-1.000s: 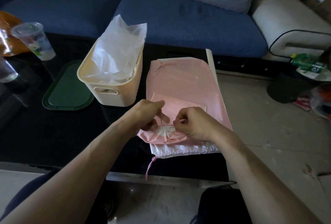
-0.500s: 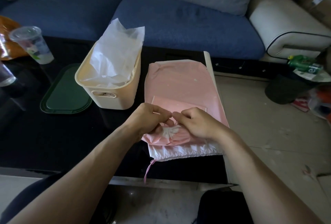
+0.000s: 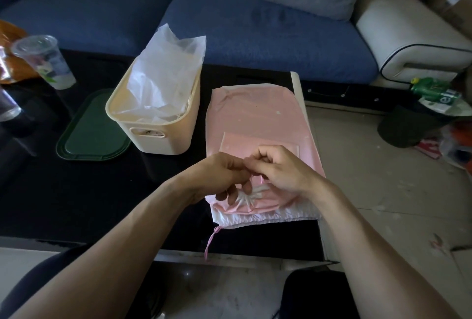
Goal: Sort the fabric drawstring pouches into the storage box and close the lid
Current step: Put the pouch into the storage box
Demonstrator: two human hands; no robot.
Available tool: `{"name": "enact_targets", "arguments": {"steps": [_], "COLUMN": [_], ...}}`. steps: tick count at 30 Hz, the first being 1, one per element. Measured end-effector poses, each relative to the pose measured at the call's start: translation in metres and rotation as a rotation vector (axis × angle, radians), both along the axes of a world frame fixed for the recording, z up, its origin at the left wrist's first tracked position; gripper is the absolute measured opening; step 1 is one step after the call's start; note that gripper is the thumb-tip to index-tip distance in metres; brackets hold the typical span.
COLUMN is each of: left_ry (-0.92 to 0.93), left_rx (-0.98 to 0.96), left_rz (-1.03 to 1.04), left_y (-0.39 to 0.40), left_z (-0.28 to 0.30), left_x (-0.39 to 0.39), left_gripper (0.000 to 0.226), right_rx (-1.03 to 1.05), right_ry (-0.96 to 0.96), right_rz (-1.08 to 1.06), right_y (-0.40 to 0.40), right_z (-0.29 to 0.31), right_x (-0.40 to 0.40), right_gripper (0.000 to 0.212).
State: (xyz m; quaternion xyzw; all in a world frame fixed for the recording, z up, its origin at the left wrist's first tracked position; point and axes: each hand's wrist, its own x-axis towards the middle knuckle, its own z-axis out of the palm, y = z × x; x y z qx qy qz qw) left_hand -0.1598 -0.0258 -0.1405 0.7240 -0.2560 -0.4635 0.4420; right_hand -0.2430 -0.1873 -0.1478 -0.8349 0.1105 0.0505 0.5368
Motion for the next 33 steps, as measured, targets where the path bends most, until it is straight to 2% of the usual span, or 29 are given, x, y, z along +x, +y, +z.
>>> {"name": "enact_targets", "arguments": {"steps": [3,5,7,10,13,16,20,25,28,30,33], "left_ry": [0.033,0.056,0.096,0.180,0.244,0.214,0.200,0.210,0.203,0.159,0.051], "left_rx": [0.047,0.062,0.064,0.050,0.009,-0.025,-0.063,-0.114,-0.074,-0.032,0.028], "left_rz": [-0.091,-0.108,-0.046,0.026,0.115,0.212,0.324,0.280,0.218,0.184,0.235], "left_y": [0.002,0.002,0.000,-0.002,-0.002,-0.003,-0.006,-0.006,-0.005,-0.005,-0.006], "left_z": [0.001,0.001,0.000,-0.002,-0.004,-0.005,-0.004,-0.001,0.000,-0.001,-0.004], "left_x": [0.002,0.001,0.000,0.001,0.004,0.005,0.005,0.007,0.007,0.005,0.002], "left_gripper": [0.017,0.027,0.033,0.023,0.023,0.022,0.028,0.028,0.035,0.031,0.026], "right_rx": [0.019,0.006,-0.009,0.029,-0.029,-0.057,-0.054,0.033,0.012,-0.001,-0.090], "right_ry": [-0.033,-0.073,-0.089,-0.079,-0.062,-0.023,-0.057,-0.163,-0.190,-0.176,-0.123], "right_rz": [0.005,-0.001,-0.015,-0.024,0.051,0.035,-0.014,-0.019,0.017,0.027,0.038], "right_y": [0.001,0.000,-0.002,-0.008,-0.016,-0.020,-0.017,-0.016,-0.019,-0.019,-0.016], "right_z": [0.002,0.003,0.001,0.000,0.000,-0.004,-0.007,-0.003,-0.003,-0.004,-0.006], "right_x": [-0.001,-0.002,-0.001,0.000,-0.002,-0.002,0.000,-0.001,-0.002,-0.004,-0.003], "right_gripper": [0.021,0.018,0.014,0.022,0.011,0.004,0.026,0.021,0.016,0.013,0.029]}}
